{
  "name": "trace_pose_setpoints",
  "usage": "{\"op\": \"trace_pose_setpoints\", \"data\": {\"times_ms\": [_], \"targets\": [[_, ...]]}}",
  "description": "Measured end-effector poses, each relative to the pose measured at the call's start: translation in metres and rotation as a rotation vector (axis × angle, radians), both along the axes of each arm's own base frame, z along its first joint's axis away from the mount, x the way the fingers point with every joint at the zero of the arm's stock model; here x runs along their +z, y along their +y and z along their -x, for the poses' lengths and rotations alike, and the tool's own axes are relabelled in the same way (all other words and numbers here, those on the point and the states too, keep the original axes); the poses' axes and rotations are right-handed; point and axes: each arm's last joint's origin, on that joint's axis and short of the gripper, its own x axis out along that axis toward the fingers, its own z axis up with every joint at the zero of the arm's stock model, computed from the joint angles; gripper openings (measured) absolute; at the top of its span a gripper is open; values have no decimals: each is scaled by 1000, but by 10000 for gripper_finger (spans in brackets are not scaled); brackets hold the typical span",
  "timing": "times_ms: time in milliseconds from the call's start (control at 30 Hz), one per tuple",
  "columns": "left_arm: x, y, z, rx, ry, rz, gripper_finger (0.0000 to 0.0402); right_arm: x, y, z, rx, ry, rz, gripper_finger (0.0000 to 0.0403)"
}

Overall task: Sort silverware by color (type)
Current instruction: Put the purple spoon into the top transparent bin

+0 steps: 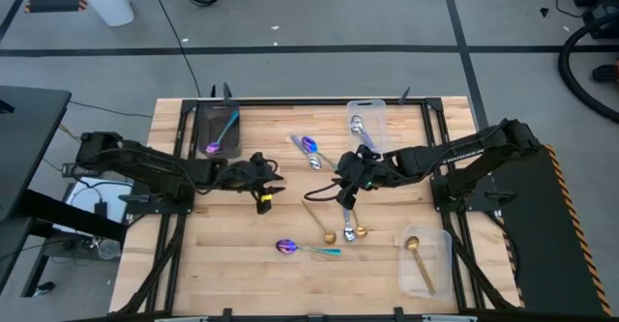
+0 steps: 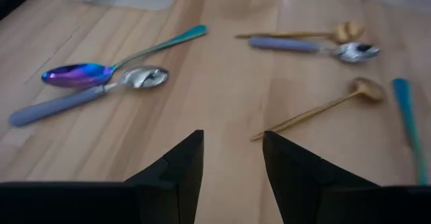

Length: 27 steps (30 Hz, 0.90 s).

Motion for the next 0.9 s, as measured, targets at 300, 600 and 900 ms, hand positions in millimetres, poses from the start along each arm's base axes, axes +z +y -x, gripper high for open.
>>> {"op": "trace_pose_setpoints", "data": {"times_ms": [300, 600, 900], "targets": [[-10, 14, -3, 15, 57, -64, 160, -40, 10, 13, -103, 29, -199, 118], [-9, 20, -4, 23, 49, -84, 160, -89, 40, -7, -208, 205, -312, 104], [-10, 19, -3, 17, 57, -87, 160, -100, 62, -37, -381, 435, -270, 91]]}}
